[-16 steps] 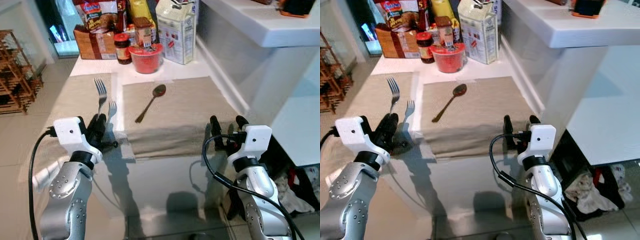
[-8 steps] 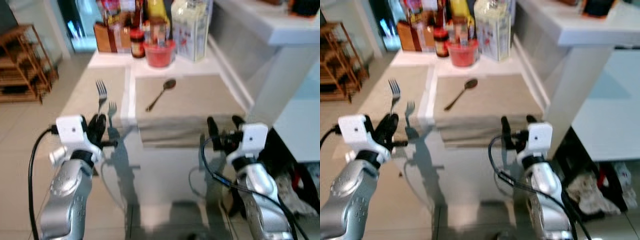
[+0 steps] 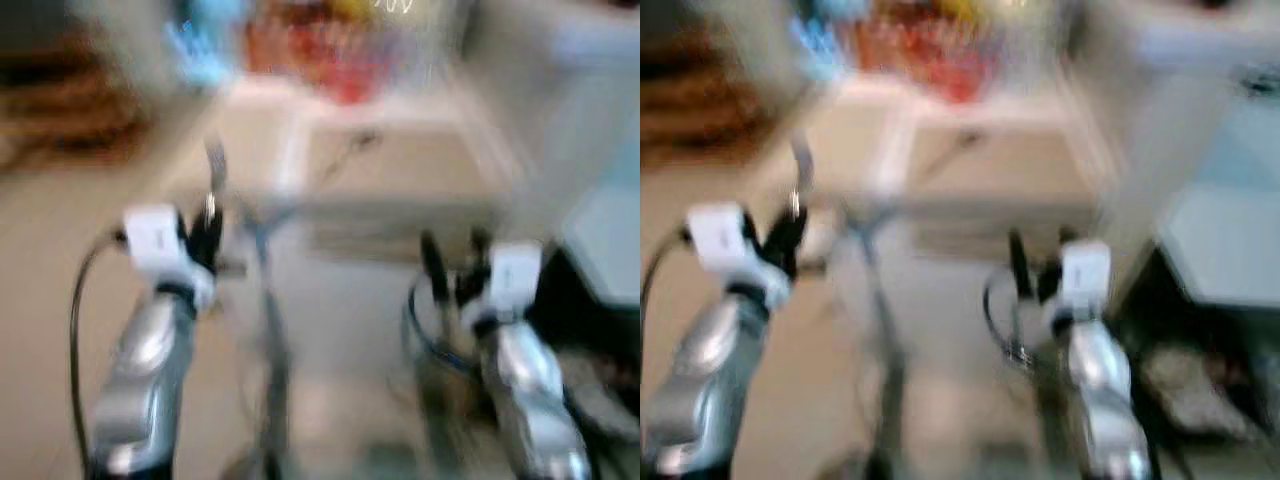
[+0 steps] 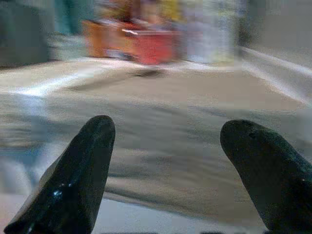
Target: Setting the table
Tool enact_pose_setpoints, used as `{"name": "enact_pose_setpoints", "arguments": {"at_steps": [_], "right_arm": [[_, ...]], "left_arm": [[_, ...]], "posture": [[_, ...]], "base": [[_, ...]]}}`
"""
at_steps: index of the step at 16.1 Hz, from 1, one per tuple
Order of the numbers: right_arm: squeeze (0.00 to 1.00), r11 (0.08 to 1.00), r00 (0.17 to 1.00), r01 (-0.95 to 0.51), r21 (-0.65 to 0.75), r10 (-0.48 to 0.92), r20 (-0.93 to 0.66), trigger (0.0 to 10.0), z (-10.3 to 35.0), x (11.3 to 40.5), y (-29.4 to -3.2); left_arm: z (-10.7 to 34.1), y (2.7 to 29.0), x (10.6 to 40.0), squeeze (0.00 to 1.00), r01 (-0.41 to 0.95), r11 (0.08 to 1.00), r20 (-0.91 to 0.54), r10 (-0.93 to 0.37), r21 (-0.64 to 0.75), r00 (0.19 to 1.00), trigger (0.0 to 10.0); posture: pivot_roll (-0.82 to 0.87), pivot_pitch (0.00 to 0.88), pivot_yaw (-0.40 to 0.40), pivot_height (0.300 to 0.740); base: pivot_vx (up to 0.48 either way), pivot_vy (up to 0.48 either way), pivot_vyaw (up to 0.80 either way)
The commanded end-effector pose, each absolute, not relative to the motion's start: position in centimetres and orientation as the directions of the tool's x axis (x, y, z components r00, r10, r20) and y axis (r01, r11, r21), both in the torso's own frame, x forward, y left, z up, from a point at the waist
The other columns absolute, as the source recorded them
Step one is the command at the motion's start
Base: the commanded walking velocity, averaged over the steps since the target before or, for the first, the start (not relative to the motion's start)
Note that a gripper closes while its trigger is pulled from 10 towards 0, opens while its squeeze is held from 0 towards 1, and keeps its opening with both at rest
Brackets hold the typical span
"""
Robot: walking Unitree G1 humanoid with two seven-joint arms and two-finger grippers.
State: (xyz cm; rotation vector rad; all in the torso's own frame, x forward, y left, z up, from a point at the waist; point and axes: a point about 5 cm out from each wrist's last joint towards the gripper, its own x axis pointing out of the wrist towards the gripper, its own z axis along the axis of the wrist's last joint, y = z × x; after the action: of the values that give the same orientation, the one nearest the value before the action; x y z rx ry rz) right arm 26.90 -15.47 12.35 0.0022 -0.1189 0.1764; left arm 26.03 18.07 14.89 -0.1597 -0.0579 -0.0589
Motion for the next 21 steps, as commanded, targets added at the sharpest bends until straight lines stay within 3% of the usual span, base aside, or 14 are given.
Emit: {"name": "enact_pose_setpoints", "arguments": {"at_steps": [1,21], "right_arm": [[0.0,0.984,0.979,-0.18,-0.006,0.18,0.1,10.0,11.9,26.6,-15.3],[0.0,0.98,0.976,-0.192,-0.052,0.196,0.095,10.0,11.7,26.4,-14.9]], "left_arm": [[15.1,18.0,26.4,0.0,0.069,0.986,0.064,-0.06,-0.151,0.996,0.0],[15.1,16.6,27.9,0.0,0.144,0.979,0.085,-0.133,-0.146,0.987,0.0]], "posture": [[-0.1,0.0,0.043,0.74],[-0.12,0.0,0.061,0.74]], "base": [[0.0,0.0,0.0],[0.0,-0.43,0.0]]}}
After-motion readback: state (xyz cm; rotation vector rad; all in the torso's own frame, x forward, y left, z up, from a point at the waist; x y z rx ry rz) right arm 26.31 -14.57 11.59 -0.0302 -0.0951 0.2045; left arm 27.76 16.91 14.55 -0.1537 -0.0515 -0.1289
